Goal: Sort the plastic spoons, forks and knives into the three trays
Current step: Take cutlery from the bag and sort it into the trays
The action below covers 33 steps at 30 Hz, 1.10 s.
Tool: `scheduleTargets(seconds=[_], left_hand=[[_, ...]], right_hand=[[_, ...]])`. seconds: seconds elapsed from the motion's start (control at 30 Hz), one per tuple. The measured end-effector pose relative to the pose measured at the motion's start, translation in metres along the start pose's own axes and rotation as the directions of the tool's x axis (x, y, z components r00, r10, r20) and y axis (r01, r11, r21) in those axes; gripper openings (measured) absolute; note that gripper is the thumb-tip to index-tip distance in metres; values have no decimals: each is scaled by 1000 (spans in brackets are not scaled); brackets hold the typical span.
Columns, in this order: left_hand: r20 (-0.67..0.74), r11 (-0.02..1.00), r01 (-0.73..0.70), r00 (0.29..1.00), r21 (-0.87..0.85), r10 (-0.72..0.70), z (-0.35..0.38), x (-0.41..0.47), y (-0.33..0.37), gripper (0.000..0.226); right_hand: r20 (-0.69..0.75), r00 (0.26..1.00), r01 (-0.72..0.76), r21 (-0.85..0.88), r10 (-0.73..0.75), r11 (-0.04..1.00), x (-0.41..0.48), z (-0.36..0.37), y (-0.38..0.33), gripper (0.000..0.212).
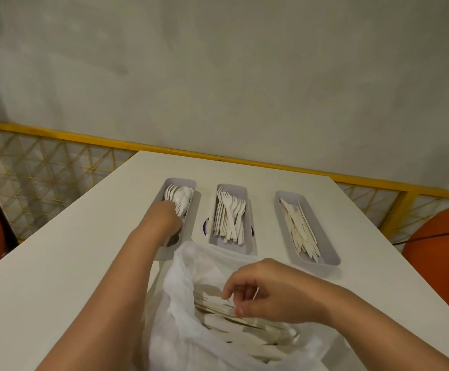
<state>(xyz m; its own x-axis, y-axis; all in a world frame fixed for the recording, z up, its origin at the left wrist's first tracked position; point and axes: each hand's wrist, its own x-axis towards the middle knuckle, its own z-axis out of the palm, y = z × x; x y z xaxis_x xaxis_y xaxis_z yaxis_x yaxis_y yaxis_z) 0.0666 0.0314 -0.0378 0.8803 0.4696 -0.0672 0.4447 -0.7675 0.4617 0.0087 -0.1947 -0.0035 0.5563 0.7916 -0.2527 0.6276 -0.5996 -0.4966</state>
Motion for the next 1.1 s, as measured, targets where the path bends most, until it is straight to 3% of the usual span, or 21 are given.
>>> scheduleTargets(seconds=[0.1, 0.2, 0.3, 0.4, 0.53, 0.57, 0.63, 0.83, 0.97, 1.1], left_hand=[[20, 978, -146, 988, -152, 151, -8, -16, 2, 20], [61, 877, -329, 926, -350, 372, -14, -43, 4, 20], [196, 831, -462, 824, -311, 532, -19, -74, 7, 14], [385, 869, -478, 784, -128, 488, -16, -91, -1, 11], [486, 919, -383, 823, 93, 294, -13, -100, -18, 28], [494, 928, -353, 831, 117, 254, -13, -103, -22, 36], [486, 954, -290, 846, 76, 218, -12, -105, -26, 48], [273, 937, -284, 903, -202, 332, -8, -107, -28, 55], [173, 892, -341, 899, -297, 402, -7, -112, -24, 58], [86, 862, -378, 899, -337, 428, -3, -113, -22, 58]], right_hand=[[36, 999, -31, -75, 33, 997, 4, 10, 9, 33], [15, 999, -41, -140, 44, 989, 9, 19, 15, 39], [-18, 999, -46, -182, 44, 982, 14, 24, 17, 35], [-57, 997, -61, -221, 50, 973, 16, 28, 20, 29], [-94, 995, -49, -266, 25, 963, 12, 36, 22, 8], [-91, 996, -50, -277, 26, 960, 11, 37, 22, 12], [-57, 997, -58, -260, 44, 964, 11, 37, 23, 23], [70, 998, 3, -163, 9, 987, 14, 32, 19, 16], [70, 996, -41, -212, 57, 976, 18, 32, 18, 56], [49, 993, -87, -280, 104, 956, 25, 32, 19, 42]])
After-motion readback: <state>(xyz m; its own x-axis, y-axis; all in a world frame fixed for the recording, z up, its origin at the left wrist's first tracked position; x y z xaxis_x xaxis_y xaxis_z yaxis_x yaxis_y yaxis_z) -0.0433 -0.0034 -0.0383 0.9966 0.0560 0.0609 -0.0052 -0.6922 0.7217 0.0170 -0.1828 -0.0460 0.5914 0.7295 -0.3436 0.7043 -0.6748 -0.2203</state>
